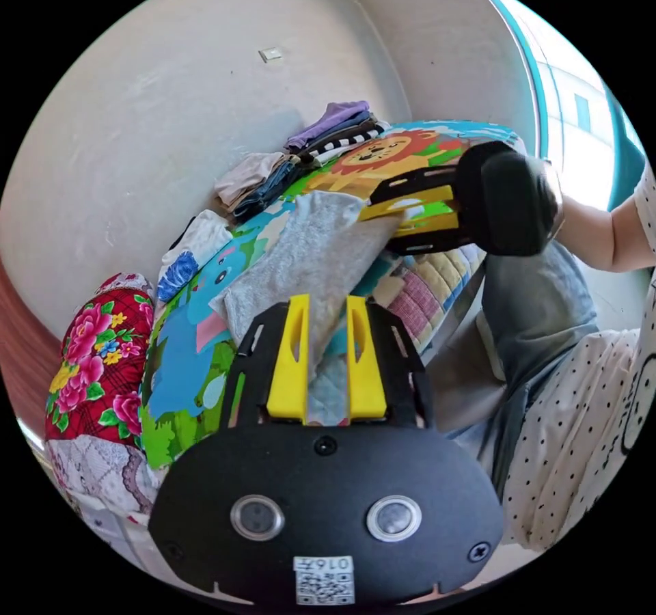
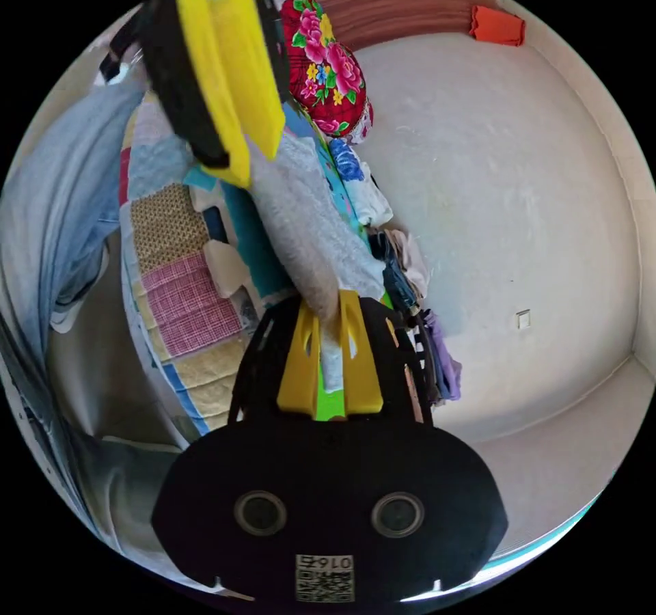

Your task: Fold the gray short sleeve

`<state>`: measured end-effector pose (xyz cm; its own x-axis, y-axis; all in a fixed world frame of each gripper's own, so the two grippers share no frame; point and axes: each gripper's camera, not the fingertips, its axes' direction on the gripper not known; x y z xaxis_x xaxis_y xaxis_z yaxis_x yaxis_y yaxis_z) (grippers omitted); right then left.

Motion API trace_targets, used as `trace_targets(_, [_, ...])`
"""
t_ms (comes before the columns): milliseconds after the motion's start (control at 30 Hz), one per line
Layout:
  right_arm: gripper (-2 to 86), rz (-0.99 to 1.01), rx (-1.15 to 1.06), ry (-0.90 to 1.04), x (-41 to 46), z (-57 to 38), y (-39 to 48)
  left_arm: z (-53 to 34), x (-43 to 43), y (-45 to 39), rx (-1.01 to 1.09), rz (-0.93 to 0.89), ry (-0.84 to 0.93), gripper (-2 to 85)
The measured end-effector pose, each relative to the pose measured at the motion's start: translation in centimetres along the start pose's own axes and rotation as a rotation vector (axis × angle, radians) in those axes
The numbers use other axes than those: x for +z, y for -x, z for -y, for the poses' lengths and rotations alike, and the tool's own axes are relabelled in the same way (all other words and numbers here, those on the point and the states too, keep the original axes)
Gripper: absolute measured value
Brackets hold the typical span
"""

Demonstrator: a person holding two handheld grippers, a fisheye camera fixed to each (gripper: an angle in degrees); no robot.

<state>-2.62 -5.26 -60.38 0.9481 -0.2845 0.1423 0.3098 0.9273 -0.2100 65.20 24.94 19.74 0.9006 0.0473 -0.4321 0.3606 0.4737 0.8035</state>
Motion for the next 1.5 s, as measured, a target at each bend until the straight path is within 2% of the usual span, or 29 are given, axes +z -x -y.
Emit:
trace_targets(167, [3.8, 0.216, 0.121, -0.008, -1.3, 1.0, -4.4, 3.7, -0.9, -5.7, 0.060, 0.134, -0.094, 12.0])
trace_targets(367, [3.6, 0.250, 0.123, -0.008, -1.3, 0.7, -6.9, 7.6, 1.2, -6.3, 0.026, 0.382, 0.005, 10.0])
trace_targets(600, [5.5, 0.205, 0.067, -0.030, -0.2, -1.1, -8.0, 8.5, 0.4, -3.8, 0.019, 0.330, -0.004, 5.0])
trace_targets(667, [7.6, 0.150, 0.034, -0.002, 1.0, -1.6, -7.9, 9.4, 0.4, -2.8, 0.013, 0.260, 0.023, 2.8])
trace_targets(800, [6.1, 0.109, -0.001, -0.001, 2.4, -2.3, -8.2, 11.4, 0.5, -1.1, -0.003, 0.170, 0.028, 2.7])
trace_targets(1000, [4.4, 0.178, -0.042, -0.029, 2.9, -2.8, -11.5, 15.4, 1.3, 0.4, 0.121, 0.255, 0.072, 6.4])
trace_targets(1133, [4.2, 0.257, -0.034, -0.023, 3.7, -3.3, -15.0, 19.1, 1.3, 2.3, 0.170, 0.115, 0.080, 2.2])
trace_targets(1233, [4.2, 0.294, -0.069, -0.013, 3.5, -4.2, -17.7, 22.2, 0.6, 3.0, 0.311, 0.022, 0.095, 1.3])
trace_targets(1367, [3.7, 0.493, -0.080, 0.003, 2.8, -5.9, -22.7, 26.5, -0.5, 4.1, 0.511, -0.139, 0.084, 1.3])
trace_targets(1500, [3.5, 0.620, -0.068, 0.024, 2.5, -7.7, -27.4, 31.3, -1.5, 6.2, 0.575, -0.344, 0.046, 1.6])
